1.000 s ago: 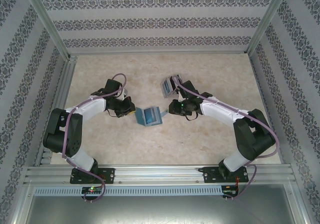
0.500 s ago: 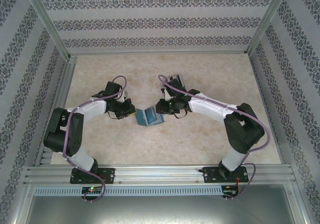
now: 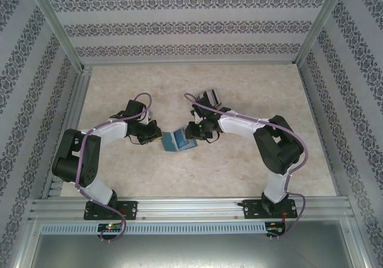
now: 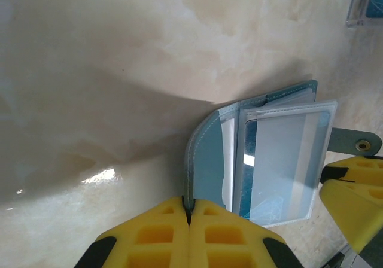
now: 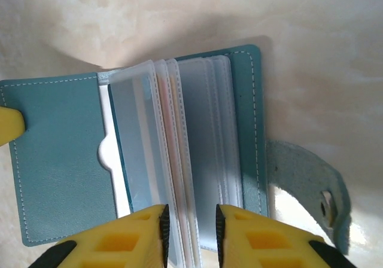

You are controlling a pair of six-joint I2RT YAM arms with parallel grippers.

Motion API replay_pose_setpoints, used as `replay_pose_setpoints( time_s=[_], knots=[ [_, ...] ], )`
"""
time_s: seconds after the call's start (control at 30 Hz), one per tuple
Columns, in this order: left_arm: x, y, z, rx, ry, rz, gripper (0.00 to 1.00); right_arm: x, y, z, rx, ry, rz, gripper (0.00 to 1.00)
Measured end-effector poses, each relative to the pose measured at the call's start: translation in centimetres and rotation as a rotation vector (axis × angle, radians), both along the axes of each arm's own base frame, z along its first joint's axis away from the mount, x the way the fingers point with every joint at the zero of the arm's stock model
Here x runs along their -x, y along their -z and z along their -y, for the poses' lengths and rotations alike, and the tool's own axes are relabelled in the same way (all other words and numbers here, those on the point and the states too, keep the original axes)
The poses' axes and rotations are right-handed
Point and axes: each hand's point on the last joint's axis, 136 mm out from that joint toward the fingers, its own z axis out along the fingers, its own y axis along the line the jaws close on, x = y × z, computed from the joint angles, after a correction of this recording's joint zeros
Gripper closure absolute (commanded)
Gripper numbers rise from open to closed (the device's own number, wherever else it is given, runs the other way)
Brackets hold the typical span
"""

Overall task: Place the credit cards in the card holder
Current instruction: Flip over the card slot in the card holder.

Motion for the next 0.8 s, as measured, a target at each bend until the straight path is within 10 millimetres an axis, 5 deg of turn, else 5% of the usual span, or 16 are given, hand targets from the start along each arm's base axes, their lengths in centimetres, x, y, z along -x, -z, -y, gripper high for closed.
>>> replay_pose_setpoints(
  time_s=[0.27, 0.8],
  knots=[
    [-0.1, 0.3, 0.0, 0.002, -0.003, -0.004, 1.00, 0.0, 0.4, -0.6, -0.016, -0.010, -0.016, 0.70],
    [-0.2, 0.4, 0.1, 0.008, -0.004, -0.004, 1.00, 0.5, -2.7, -4.6, -0.118, -0.060, -0.005, 0.69]
  ],
)
